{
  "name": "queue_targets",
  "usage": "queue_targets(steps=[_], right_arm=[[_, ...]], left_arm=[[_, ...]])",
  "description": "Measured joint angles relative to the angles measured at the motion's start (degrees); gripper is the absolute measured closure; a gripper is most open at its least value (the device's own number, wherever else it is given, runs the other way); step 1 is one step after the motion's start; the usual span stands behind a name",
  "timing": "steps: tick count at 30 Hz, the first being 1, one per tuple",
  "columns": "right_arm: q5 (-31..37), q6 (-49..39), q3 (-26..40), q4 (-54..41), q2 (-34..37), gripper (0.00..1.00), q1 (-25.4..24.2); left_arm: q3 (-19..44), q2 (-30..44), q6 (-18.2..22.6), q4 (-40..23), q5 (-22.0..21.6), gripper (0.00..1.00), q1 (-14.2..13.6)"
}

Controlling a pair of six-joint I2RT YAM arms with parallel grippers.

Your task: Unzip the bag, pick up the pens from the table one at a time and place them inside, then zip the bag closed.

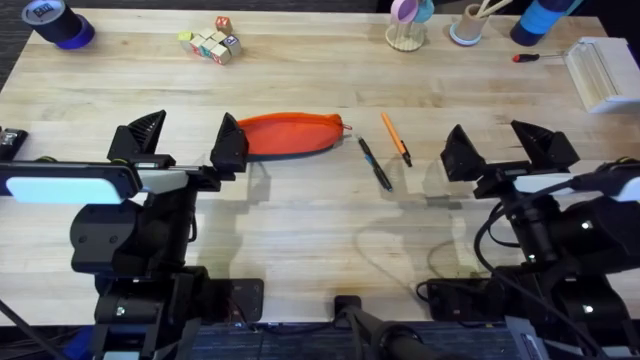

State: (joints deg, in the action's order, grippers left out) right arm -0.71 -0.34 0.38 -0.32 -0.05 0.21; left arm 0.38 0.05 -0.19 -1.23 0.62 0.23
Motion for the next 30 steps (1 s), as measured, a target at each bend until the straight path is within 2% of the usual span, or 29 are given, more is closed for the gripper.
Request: queue_targets(steps=[22,25,30], right_arm=[[0.05,-0.11,0.13,-0.34,0.00,0.005,0.00],[0.28,-0.09,1.65,-3.49,0.18,0.005,0.00],[0.50,-0.09,7.50,-10.05,4.33,0.005,0.00]], left_arm=[[0.16,0.00,0.00,-0.67,0.00,0.008,0.00],[1.73,0.03,0.00,-4.29,-0.10,0.008,0.00],[9.20,2.51,0.00,-9.79,-0.31,0.008,0.00]])
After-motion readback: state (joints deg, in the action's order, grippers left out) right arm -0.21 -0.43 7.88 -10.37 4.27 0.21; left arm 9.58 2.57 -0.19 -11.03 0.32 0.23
